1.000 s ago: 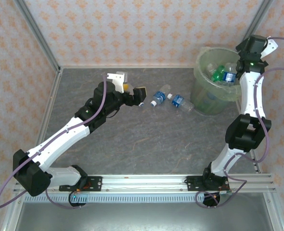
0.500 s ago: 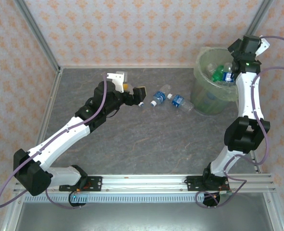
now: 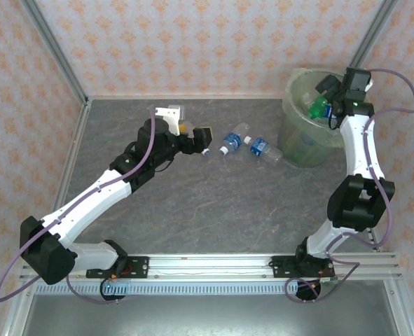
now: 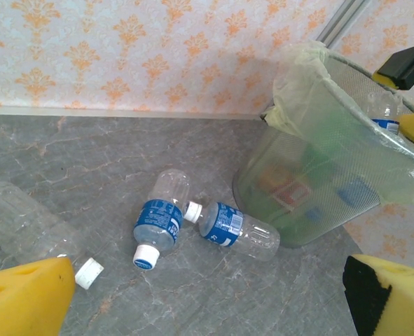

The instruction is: Put the plastic bottles in the bin

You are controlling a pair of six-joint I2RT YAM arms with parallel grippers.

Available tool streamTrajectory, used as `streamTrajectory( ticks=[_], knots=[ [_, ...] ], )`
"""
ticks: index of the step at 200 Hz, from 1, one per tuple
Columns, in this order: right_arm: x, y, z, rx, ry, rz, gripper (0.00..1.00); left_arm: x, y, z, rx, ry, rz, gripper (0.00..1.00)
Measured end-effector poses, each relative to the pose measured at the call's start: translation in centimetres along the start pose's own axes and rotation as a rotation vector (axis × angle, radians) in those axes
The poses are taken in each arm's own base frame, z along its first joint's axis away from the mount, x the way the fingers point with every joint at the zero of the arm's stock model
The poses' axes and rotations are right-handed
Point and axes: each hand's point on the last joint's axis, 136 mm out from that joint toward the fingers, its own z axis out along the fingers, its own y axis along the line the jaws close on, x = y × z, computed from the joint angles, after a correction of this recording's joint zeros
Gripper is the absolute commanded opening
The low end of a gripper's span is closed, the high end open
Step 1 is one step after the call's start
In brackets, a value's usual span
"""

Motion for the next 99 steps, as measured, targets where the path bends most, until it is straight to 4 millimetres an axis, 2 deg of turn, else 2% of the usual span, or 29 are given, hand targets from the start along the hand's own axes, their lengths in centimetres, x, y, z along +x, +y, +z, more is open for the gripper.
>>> streamTrajectory(
  ticks=[23, 52, 99],
  knots=[
    [1.2, 1.0, 0.0, -0.064, 0.059, -0.001, 1.0, 0.5, 0.3, 0.1, -0.006, 0.011, -0.013, 0.99],
    [1.9, 2.8, -0.9, -0.153, 0.1, -0.006, 1.0, 0.7, 0.3, 0.1, -0.007, 0.014, -0.023, 0.99],
    [1.2, 4.3, -3.2, -0.219, 0.083, -0.013, 1.0, 0.7, 0.4, 0.0, -0.007, 0.013, -0.039, 0.99]
  ],
)
